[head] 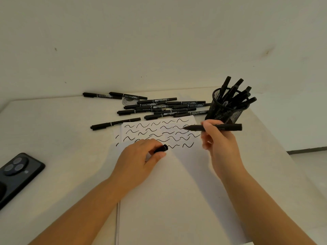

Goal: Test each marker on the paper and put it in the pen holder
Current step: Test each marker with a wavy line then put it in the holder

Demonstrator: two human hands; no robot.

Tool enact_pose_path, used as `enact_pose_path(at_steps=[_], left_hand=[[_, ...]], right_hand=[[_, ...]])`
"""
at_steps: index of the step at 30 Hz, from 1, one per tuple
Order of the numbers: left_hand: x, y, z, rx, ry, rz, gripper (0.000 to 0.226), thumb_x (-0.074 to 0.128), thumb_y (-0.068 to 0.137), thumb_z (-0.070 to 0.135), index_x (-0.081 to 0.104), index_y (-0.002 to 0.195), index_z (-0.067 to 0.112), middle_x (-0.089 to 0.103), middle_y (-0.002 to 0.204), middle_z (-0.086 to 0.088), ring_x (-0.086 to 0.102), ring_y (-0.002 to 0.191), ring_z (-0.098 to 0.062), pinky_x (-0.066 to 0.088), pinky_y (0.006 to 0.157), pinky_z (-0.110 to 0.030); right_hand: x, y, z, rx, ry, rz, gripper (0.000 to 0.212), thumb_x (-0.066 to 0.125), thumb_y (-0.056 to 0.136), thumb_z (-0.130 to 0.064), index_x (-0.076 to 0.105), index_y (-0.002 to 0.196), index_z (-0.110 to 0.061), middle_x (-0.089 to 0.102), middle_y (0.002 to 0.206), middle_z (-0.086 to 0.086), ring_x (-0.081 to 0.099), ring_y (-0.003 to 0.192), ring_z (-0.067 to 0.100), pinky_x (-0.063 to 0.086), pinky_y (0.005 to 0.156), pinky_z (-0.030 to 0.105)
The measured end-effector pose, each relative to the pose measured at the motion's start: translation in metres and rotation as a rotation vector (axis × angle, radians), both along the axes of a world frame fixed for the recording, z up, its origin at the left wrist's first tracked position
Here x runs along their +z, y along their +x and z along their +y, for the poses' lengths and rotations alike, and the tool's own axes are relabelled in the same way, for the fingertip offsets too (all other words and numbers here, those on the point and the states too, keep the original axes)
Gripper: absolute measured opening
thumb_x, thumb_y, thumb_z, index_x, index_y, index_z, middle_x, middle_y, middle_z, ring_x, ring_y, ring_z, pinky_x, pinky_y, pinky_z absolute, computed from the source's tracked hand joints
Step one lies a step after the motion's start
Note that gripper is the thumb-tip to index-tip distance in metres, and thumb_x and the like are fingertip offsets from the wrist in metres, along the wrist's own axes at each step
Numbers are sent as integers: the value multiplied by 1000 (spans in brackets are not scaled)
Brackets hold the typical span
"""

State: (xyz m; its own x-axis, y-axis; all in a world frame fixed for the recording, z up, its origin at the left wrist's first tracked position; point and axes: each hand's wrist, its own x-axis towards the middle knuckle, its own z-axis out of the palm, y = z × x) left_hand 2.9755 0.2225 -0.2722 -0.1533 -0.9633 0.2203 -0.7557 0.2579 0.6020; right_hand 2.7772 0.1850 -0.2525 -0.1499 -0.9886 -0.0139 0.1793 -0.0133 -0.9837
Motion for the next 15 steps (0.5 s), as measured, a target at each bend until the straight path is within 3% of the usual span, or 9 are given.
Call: enact_pose_path(at_steps=[3,6,9,15], left_hand=[[0,0,0,4,7,11,27,47,81,46,62,96,29,51,76,29,50,77,5,35,64,-9],[0,1,1,-1,-1,7,22,51,83,43,62,96,28,50,74,29,50,78,6,33,63,-8],[0,1,1,0,-11,7,21,52,84,42,63,96,28,51,74,29,50,79,7,32,62,-8],[1,-2,3,-22,-6,1,25,49,82,44,63,95,28,54,76,21,49,73,4,32,60,-9]], right_hand=[[-2,17,6,92,83,-153,28,50,90,-18,66,67,-18,55,48,-1,44,45,11,34,41,19],[-11,25,12,101,43,-143,28,52,88,-16,66,64,-20,56,47,1,46,45,12,38,43,19],[-17,25,14,91,5,-137,13,55,78,-22,62,66,-22,56,46,2,47,44,12,38,44,17],[-21,23,15,141,-24,-61,14,55,75,-26,62,64,-30,57,47,0,48,45,11,39,46,17]])
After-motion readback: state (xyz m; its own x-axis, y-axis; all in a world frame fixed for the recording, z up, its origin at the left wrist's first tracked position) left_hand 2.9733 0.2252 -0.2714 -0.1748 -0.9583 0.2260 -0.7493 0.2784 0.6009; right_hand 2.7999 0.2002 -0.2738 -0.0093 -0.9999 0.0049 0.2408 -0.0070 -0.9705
